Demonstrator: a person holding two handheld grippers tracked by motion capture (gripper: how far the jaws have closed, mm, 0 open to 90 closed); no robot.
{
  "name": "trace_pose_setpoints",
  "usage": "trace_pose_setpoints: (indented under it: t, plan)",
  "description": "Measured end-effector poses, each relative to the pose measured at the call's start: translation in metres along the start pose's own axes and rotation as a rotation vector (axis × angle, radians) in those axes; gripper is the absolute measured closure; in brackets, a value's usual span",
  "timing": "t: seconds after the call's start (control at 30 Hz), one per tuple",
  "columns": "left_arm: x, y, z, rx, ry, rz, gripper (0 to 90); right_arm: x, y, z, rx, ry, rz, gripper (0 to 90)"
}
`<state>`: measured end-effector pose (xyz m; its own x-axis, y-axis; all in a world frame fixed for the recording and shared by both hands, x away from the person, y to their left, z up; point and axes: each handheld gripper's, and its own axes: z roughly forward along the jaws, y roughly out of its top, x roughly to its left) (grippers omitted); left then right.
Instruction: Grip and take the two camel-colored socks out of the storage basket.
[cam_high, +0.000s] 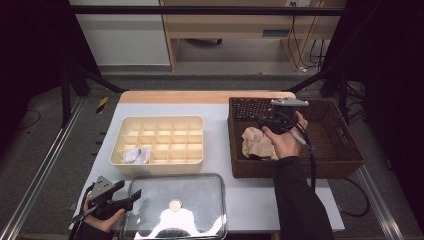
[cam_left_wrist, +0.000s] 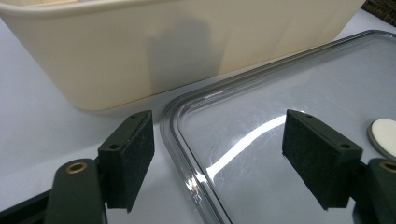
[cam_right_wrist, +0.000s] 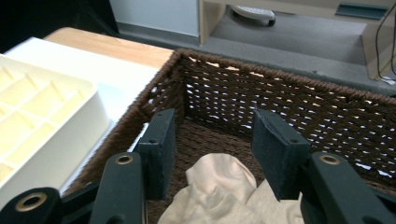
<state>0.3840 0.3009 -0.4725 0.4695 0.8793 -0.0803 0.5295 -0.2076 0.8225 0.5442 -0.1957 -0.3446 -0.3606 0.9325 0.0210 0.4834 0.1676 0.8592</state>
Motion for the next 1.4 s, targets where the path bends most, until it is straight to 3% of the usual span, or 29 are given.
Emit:
trace_pose_setpoints:
  t: [0.57,1.0,1.07,1.23,1.4]
  plan:
    - [0.001,0.000,0.000,-0.002,0.004,0.000,24.6,-0.007,-0.018,0.046,0.115,-0.015,0.027,52.1]
    - [0.001,-0.001,0.000,0.001,0.004,0.006,24.7,-0.005,-0.032,0.068,0.233,-0.044,-0.014,53.9]
    - [0.001,-0.001,-0.001,0.001,0.006,0.008,24.7,-0.006,-0.036,0.070,0.233,-0.039,0.008,54.2]
    - [0.001,-0.001,0.000,0.006,0.006,0.010,24.7,-0.013,-0.046,0.076,0.299,-0.052,0.037,51.9]
    - [0.000,-0.001,0.000,0.005,0.006,0.011,24.8,-0.011,-0.049,0.080,0.340,-0.060,0.035,48.9]
